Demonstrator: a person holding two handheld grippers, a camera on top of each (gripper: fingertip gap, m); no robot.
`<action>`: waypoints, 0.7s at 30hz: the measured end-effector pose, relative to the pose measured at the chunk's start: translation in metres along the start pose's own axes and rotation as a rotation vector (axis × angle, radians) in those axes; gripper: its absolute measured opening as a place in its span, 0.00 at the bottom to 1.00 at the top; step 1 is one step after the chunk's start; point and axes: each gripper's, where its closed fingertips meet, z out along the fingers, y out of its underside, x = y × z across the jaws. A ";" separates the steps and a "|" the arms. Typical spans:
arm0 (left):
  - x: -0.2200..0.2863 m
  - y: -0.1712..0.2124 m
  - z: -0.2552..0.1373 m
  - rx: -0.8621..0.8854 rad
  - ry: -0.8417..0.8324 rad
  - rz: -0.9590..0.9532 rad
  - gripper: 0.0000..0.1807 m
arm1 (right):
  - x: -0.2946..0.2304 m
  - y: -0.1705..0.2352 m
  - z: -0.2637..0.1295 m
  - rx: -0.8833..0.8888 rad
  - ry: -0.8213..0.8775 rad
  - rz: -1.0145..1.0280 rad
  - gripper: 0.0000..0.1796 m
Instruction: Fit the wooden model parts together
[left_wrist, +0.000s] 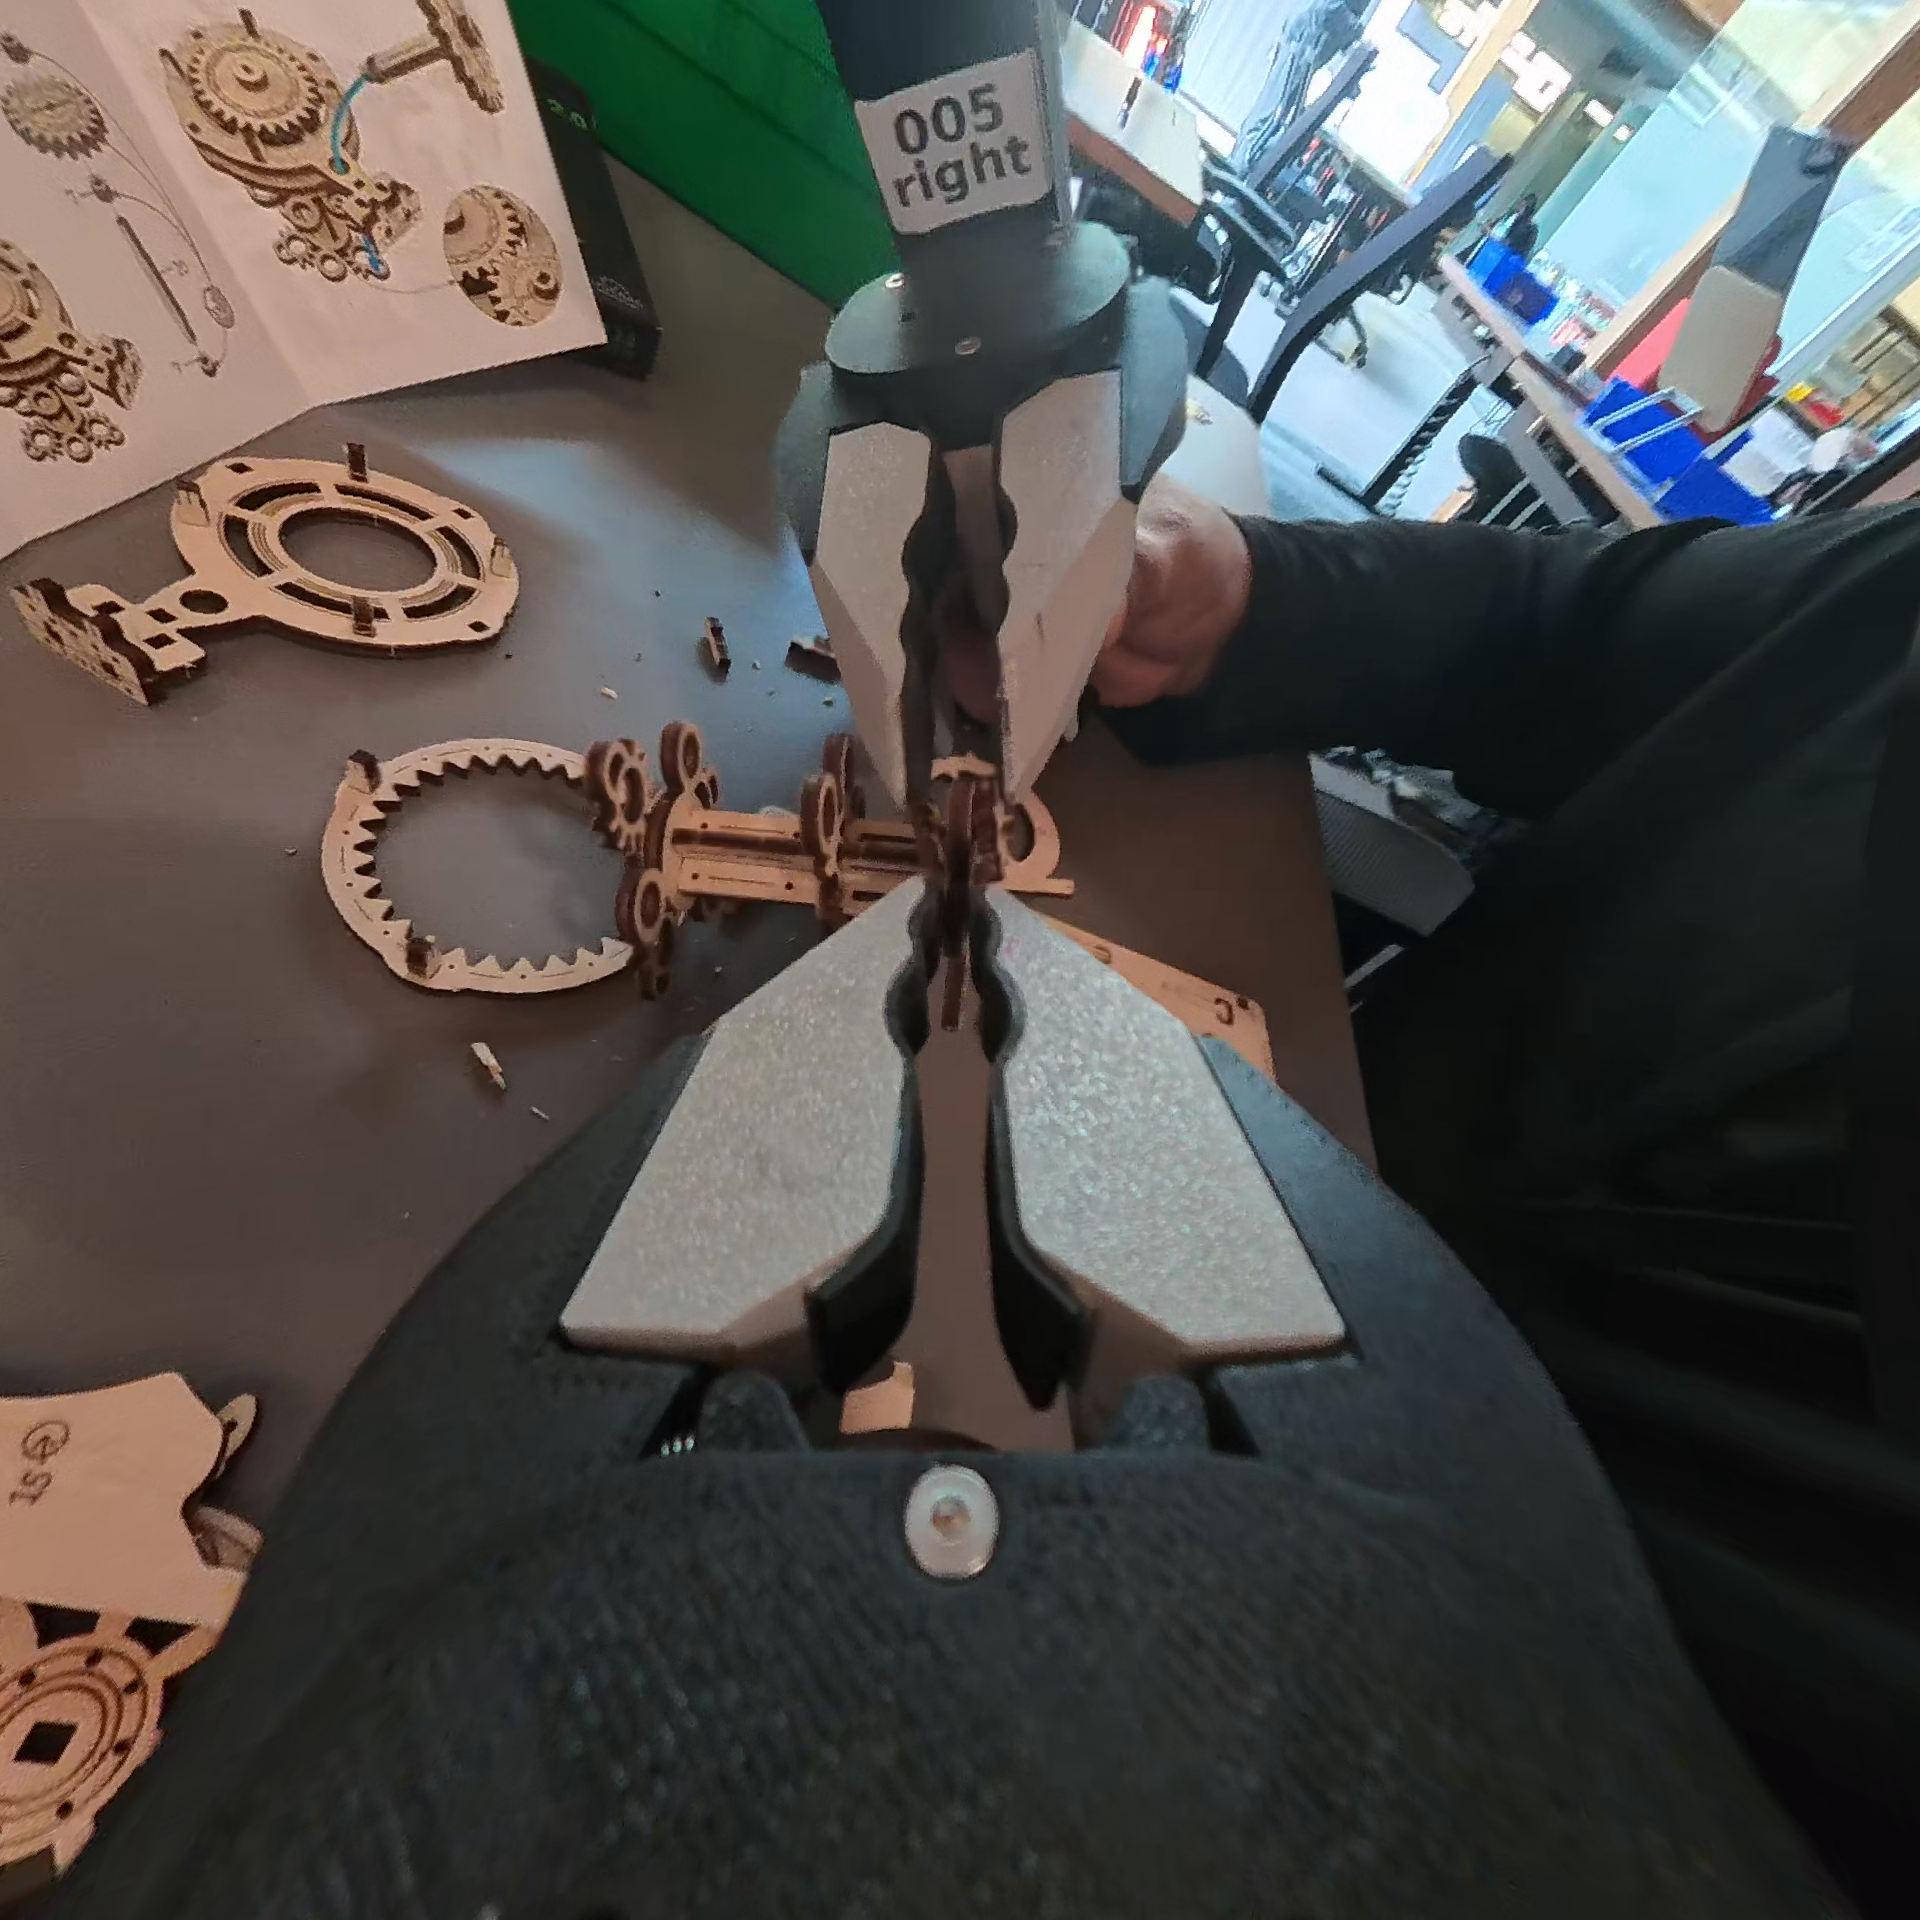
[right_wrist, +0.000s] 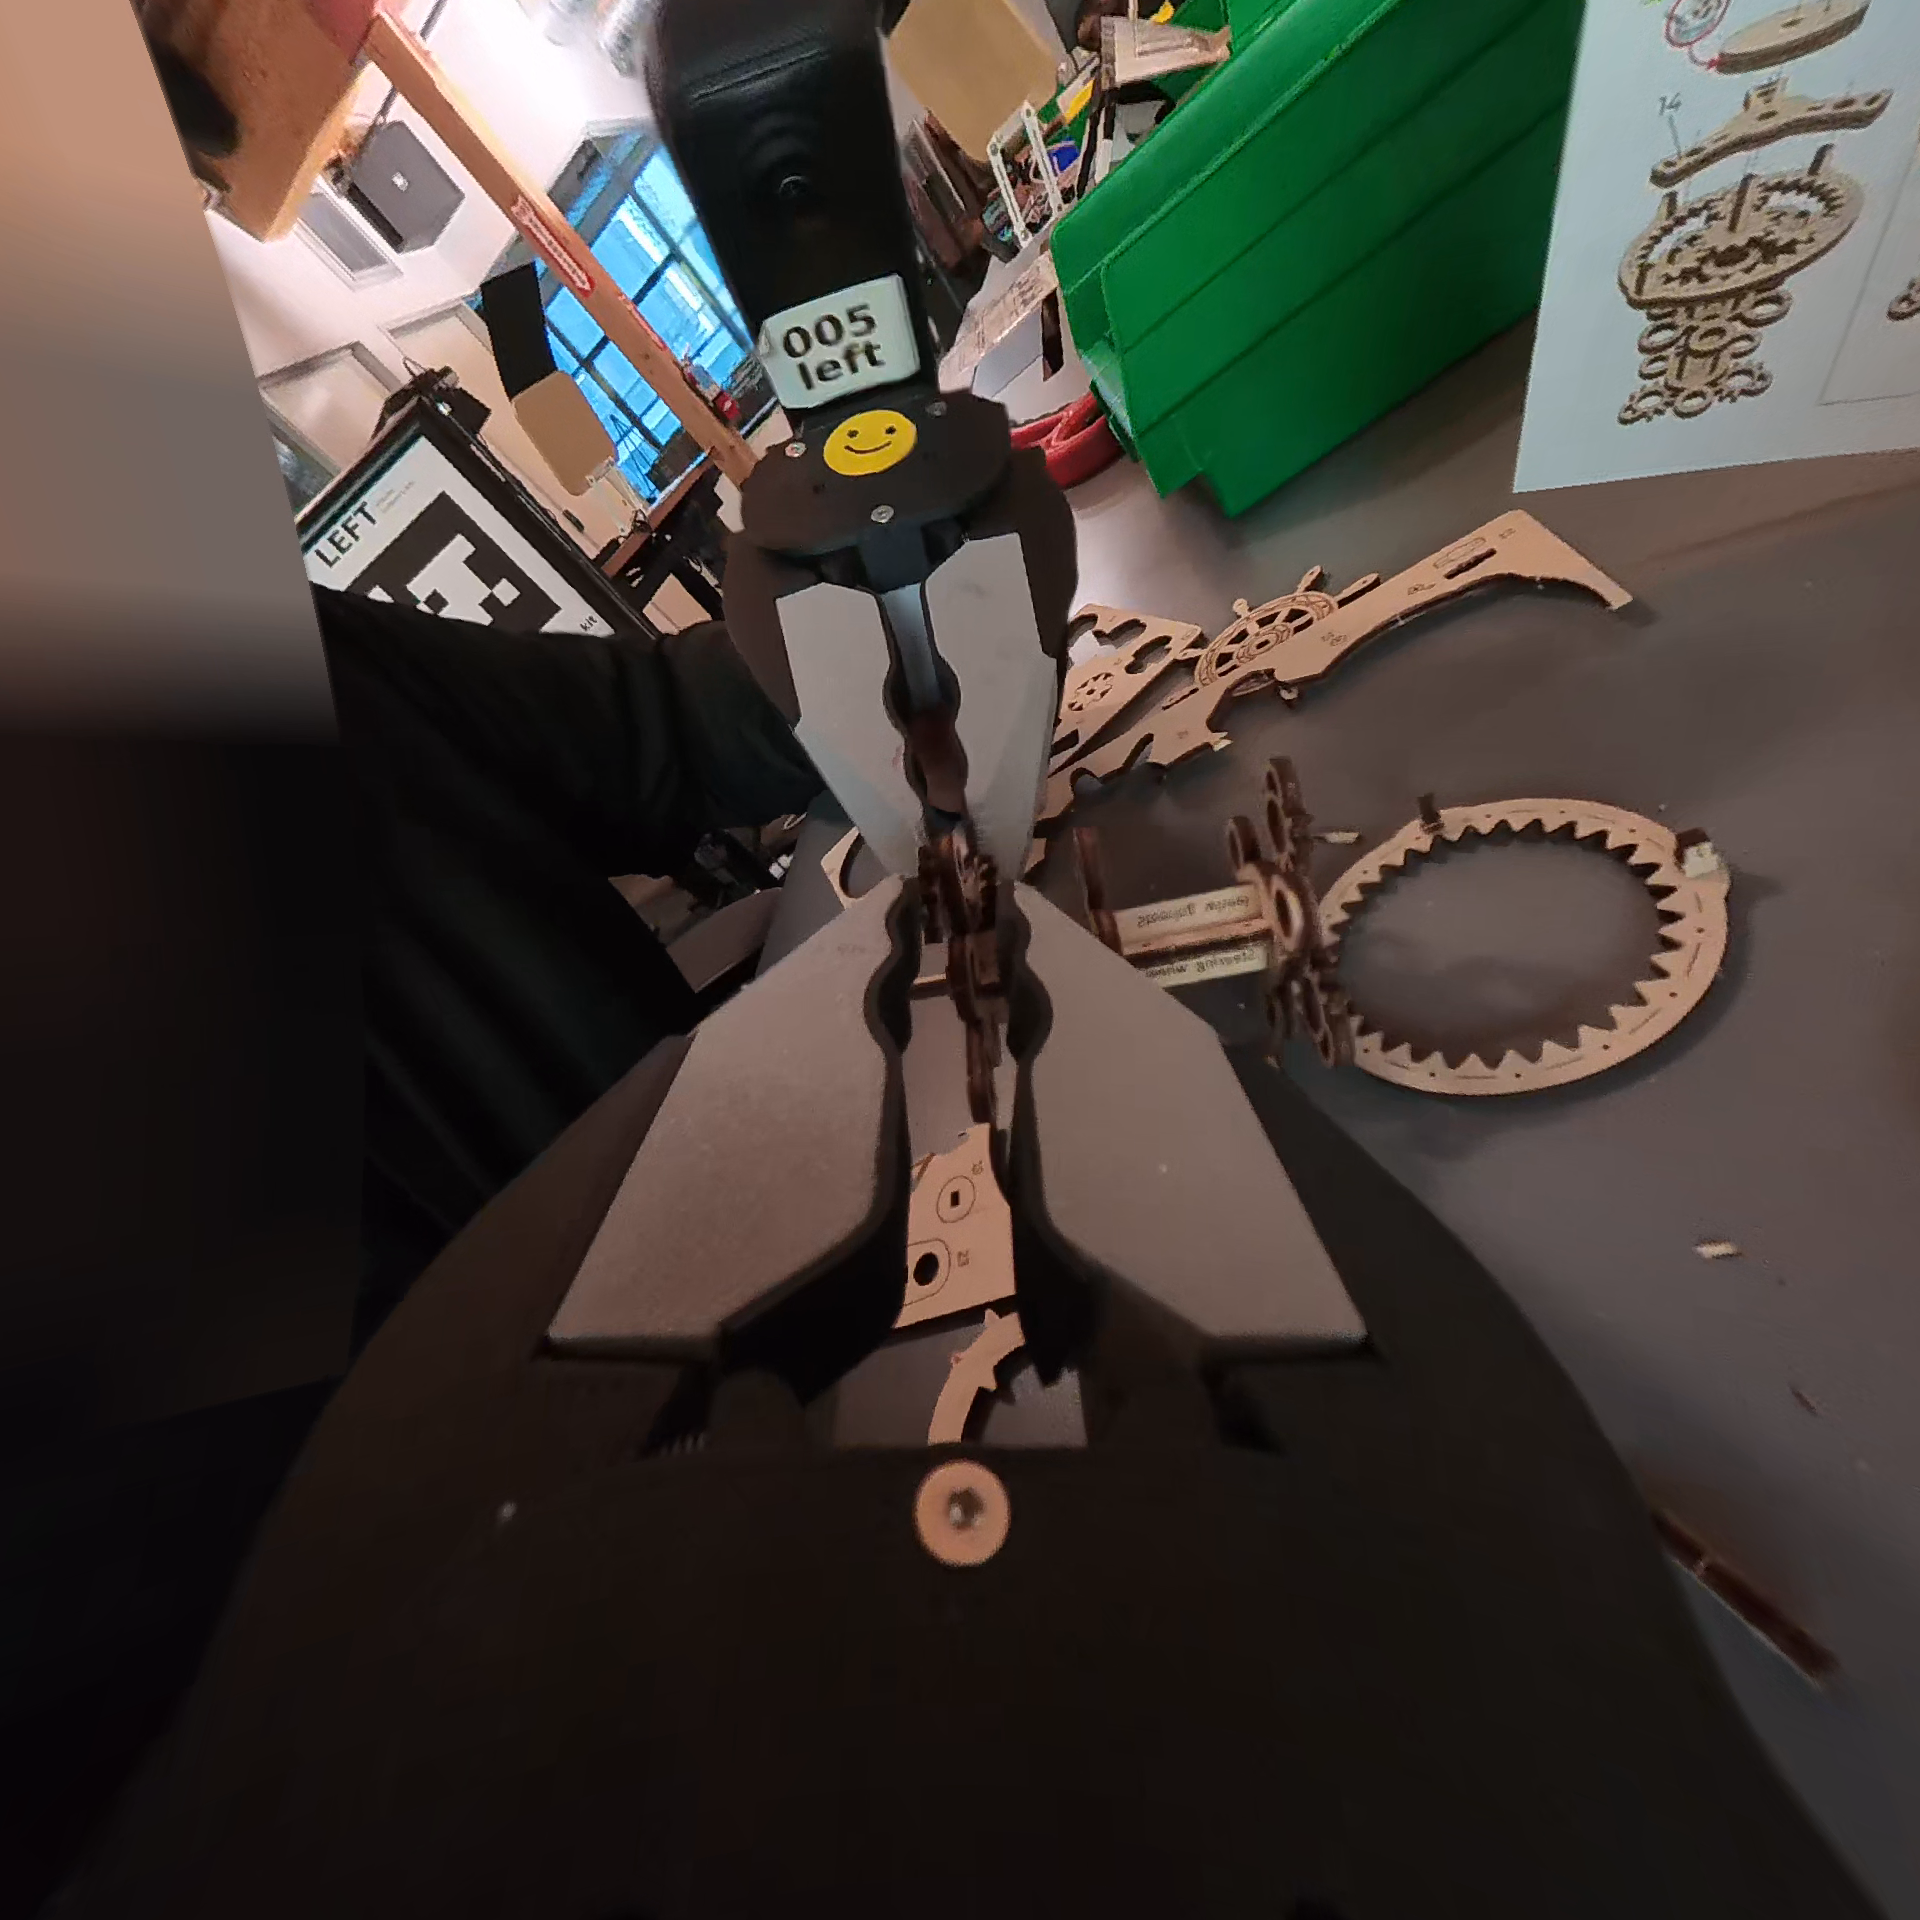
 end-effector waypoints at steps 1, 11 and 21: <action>0.001 -0.001 -0.001 0.008 0.020 -0.011 0.00 | 0.000 -0.001 0.000 0.004 -0.005 0.002 0.06; 0.007 -0.003 -0.001 0.024 0.089 -0.058 0.11 | 0.002 -0.002 -0.002 0.021 -0.016 0.039 0.06; 0.005 -0.007 0.000 0.046 0.050 -0.007 0.06 | -0.003 -0.002 0.001 0.017 -0.051 0.046 0.06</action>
